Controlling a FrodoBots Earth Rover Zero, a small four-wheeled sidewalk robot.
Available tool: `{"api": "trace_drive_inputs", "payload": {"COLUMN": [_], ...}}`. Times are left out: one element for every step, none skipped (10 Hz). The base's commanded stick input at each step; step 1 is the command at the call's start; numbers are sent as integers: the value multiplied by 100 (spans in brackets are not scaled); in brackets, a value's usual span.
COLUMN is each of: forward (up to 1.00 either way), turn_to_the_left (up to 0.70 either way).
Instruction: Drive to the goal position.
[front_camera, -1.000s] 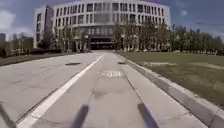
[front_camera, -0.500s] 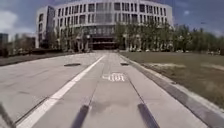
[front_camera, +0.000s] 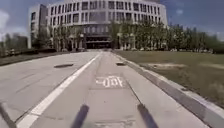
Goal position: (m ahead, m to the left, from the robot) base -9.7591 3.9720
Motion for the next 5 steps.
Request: {"api": "trace_drive_inputs", "payload": {"forward": [70,70,64,0,0], "turn_to_the_left": [0,0,6,70,70]}}
